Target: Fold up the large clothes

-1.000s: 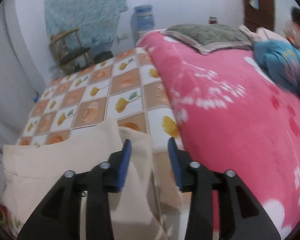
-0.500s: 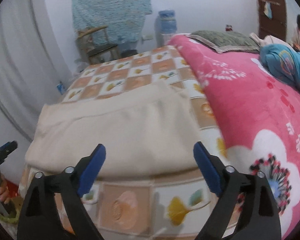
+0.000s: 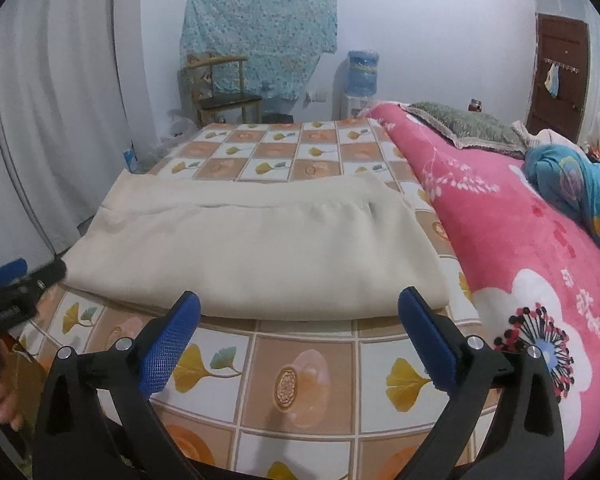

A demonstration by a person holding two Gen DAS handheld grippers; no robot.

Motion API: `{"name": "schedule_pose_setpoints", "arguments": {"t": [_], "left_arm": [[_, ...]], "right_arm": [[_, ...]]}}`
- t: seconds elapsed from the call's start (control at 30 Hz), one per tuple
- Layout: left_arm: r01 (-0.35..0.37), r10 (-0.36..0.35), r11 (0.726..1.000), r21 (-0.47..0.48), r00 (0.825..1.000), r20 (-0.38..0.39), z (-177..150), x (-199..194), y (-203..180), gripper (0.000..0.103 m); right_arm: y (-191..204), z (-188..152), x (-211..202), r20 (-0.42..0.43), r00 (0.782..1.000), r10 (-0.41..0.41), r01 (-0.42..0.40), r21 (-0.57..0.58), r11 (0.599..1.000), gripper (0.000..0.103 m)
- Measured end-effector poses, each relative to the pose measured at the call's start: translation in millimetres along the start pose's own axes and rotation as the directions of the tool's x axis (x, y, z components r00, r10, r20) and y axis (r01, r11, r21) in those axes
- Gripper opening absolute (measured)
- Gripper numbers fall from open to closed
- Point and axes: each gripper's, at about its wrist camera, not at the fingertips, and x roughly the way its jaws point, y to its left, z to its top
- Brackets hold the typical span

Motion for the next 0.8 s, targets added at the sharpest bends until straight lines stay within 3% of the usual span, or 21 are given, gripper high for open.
{"name": "schedule_pose_setpoints", "arguments": {"t": [0.13,0.47,0.8], "left_arm": [[-0.051,0.051,0.997,0.066,0.999,0.001,-6,-2,-23,0.093],[-0.064,0.066,0.997,0.037,0.995,-0.071,-12,6,-32,0.093],[-0.075,0.078,0.996,0.04,0.993,-0.093,-13,13,-31,0.093]], "right_arm": [[1,1,1,-0.026,1.0,-0.011,0.011,0.01,1.0,0.096],[6,-11,18,-0.117,0.993,0.016,-0.013,0.029,1.0,0.096],[15,-15,23,-0.134,0.991,0.019,-0.019,0.003,1.0,0.096]]}}
